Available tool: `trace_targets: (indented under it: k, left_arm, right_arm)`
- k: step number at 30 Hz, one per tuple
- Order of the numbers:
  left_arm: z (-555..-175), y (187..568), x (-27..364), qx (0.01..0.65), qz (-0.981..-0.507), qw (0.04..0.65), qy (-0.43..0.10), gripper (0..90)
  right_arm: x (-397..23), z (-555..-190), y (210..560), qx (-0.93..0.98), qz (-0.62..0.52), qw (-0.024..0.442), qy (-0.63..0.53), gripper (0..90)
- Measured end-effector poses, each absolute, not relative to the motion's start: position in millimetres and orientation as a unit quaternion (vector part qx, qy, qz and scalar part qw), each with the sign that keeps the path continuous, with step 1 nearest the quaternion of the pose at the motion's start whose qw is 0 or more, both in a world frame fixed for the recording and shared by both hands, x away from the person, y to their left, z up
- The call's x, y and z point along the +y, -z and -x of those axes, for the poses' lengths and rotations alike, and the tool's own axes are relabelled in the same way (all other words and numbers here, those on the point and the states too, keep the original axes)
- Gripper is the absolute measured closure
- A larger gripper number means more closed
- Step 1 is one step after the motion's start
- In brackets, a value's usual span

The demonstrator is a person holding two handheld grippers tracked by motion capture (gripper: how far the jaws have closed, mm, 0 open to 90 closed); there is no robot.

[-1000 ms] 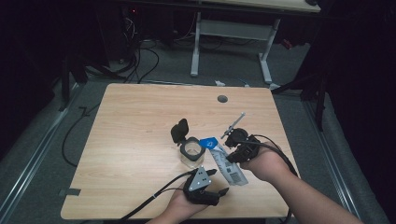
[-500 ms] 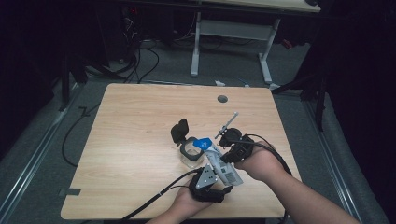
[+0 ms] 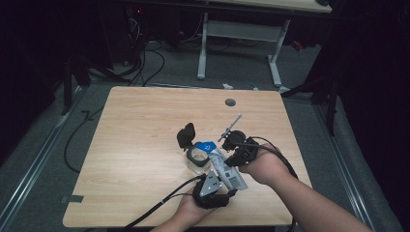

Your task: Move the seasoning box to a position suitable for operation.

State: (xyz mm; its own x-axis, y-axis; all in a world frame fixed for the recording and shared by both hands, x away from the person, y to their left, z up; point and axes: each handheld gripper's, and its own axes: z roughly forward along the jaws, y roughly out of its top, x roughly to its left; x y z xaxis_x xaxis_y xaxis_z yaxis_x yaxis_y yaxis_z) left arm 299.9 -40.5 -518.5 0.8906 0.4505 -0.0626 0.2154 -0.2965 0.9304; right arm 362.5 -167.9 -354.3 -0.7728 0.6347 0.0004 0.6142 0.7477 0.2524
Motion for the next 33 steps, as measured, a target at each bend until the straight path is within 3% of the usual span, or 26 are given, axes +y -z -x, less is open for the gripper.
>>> trace_targets:
  k: [33]
  left_arm:
    - [-291,511,-28,0.22,-0.791,0.554,-0.136,46.7]
  right_arm:
    - [-149,-374,353,0.939,-0.317,0.049,-0.122,90.0]
